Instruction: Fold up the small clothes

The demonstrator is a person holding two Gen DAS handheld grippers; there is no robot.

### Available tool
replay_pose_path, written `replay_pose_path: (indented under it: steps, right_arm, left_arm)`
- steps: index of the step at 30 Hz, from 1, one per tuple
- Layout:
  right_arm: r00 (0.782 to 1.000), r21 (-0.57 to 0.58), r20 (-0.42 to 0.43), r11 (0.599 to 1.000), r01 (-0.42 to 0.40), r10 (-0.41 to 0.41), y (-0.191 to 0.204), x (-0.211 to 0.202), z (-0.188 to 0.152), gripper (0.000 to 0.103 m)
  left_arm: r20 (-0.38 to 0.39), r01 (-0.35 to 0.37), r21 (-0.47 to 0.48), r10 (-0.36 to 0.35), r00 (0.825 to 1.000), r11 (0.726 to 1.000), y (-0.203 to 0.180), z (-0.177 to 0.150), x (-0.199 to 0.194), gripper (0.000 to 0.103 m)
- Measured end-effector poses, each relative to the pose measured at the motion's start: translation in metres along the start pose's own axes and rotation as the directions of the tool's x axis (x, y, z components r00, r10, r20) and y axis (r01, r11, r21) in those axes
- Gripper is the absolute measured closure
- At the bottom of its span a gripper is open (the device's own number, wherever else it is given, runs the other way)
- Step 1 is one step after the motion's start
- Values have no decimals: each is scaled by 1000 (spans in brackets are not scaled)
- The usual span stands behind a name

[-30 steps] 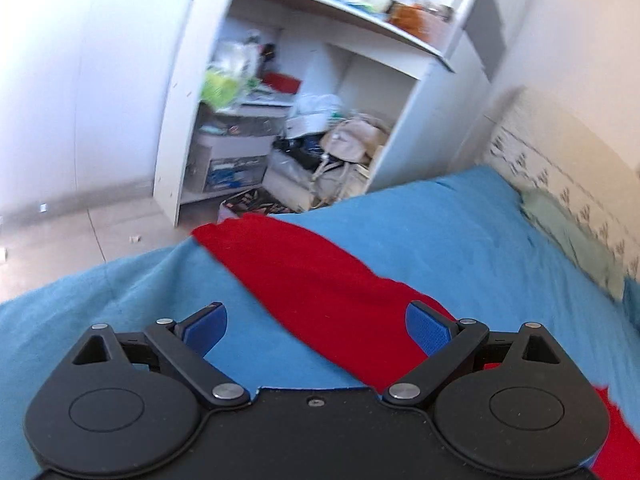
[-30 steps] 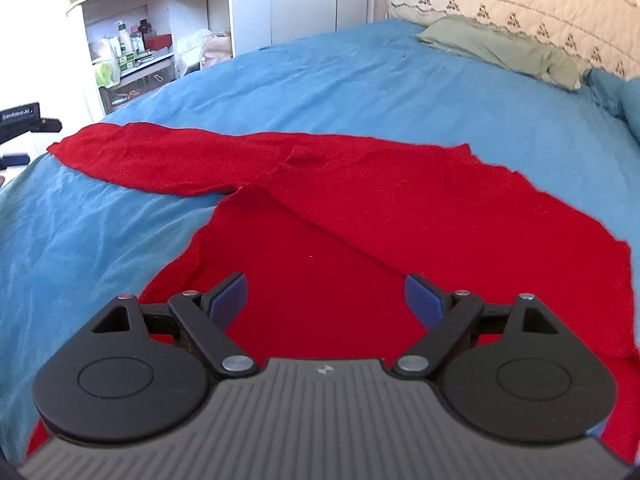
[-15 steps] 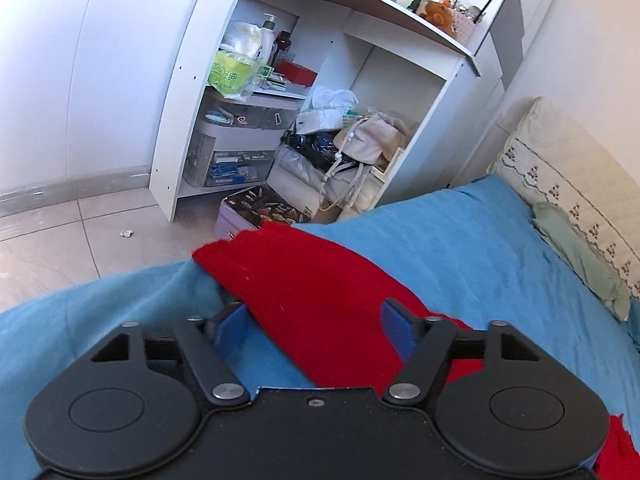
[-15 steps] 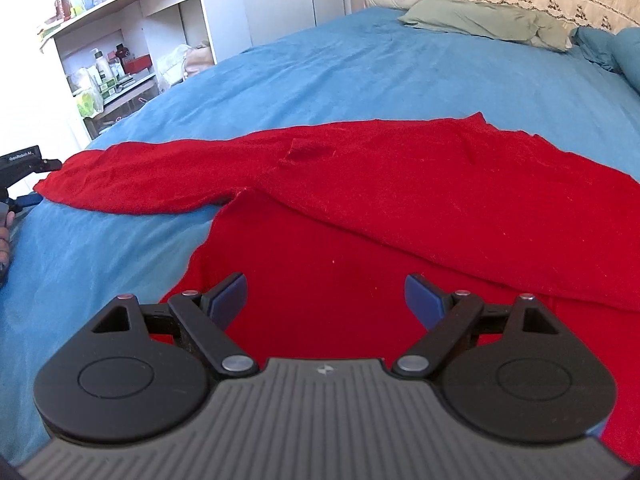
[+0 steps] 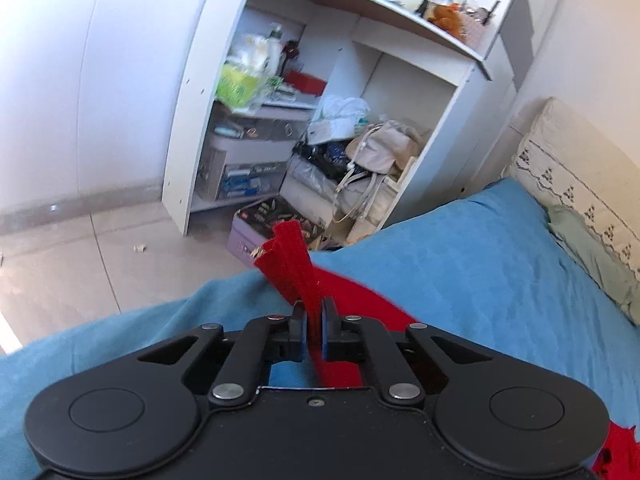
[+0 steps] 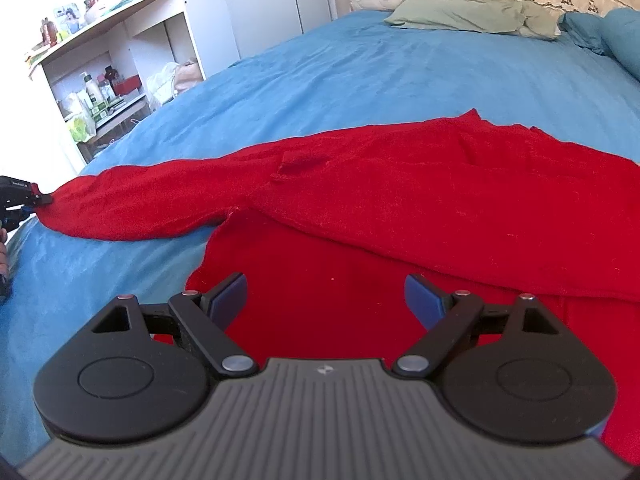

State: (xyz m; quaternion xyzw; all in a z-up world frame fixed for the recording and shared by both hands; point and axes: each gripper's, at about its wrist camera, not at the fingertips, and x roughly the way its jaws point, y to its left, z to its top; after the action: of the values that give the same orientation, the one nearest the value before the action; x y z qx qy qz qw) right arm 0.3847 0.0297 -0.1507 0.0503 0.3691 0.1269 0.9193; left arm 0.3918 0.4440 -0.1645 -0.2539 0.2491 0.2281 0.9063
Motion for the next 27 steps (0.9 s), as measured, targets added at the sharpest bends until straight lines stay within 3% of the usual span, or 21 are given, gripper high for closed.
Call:
replay_pose_path:
  steps: [7, 10, 13, 17, 22, 27]
  right_arm:
    - [999, 68, 48, 998, 3, -7, -23, -24, 11, 2]
    - [997, 87, 73, 996, 9, -16, -36, -40, 16, 2]
    - [994, 108, 104, 994, 15, -26, -54, -60, 21, 2]
    - [988, 124, 143, 992, 40, -58, -81, -90, 27, 2]
    - [978, 162, 179, 983, 80, -109, -127, -129, 28, 2]
    - [966, 217, 188, 967, 134, -177, -180, -161, 21, 2]
  left_arm:
    - [72, 85, 170, -98, 993, 982, -73, 21, -41, 98]
    - [93, 152, 236, -178, 980, 960, -119, 23, -66, 98]
    - [96, 240, 307, -280, 955, 921, -175, 15, -94, 98]
    - [35, 376, 371, -418, 908, 849, -259, -13, -125, 98]
    - [-101, 526, 439, -542, 834, 728, -362, -82, -151, 98]
    - [-256, 616, 475, -571, 780, 629, -431, -168, -153, 98]
